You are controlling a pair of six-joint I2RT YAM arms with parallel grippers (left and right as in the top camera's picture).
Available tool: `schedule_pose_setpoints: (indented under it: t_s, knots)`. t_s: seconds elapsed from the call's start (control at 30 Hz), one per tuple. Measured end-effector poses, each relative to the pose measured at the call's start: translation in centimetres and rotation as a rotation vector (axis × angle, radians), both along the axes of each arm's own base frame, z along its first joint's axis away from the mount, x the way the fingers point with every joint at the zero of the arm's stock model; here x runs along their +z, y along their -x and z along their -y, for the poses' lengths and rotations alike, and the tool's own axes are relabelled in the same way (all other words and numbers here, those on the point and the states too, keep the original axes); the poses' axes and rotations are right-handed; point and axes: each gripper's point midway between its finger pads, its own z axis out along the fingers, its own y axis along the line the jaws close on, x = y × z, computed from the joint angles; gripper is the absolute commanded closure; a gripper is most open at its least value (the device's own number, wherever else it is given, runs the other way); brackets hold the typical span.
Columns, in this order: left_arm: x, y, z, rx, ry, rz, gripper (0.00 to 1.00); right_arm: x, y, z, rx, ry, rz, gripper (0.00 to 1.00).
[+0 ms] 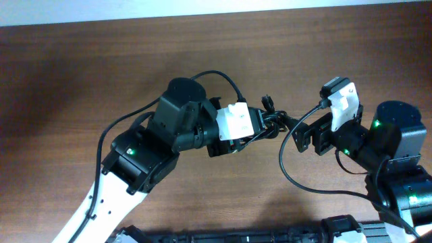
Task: Untangle cables
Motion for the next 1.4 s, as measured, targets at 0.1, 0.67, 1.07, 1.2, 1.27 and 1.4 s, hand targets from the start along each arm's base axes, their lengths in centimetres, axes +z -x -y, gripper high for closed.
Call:
schedule_pose_setpoints:
  t_s: [0.1,0.67,1.07,1.2,1.27,1.4]
  knots:
    - [0.2,0.3,0.1,-0.016,0.012,-0.004,1.00,0.1,0.1,-0.2,0.013,-0.007,0.000,0.01]
    - [1.8,5.1,1.8,-0.269,0.131,-0.103,1.00,3.6,-1.1,-0.8,0.029,-0.051,0.152,0.16]
    - [-0.2,4.8,0.8,-0.182,0.023,-0.143,1.00,2.4,-2.7,3.0,-0.266,-0.051,0.079,0.16]
    - [-1.0,3.7,0.4,-0.112,-0.027,-0.112,1.00,1.4,-2.6,3.9,-0.320,-0.028,0.044,0.15]
    - [-1.3,3.2,0.2,-0.078,-0.048,-0.095,1.00,1.0,-2.6,4.3,-0.344,-0.017,0.032,0.14]
    - [-1.6,2.3,-0.2,-0.027,-0.079,-0.069,1.00,0.6,-2.6,5.1,-0.387,0.004,0.021,0.15]
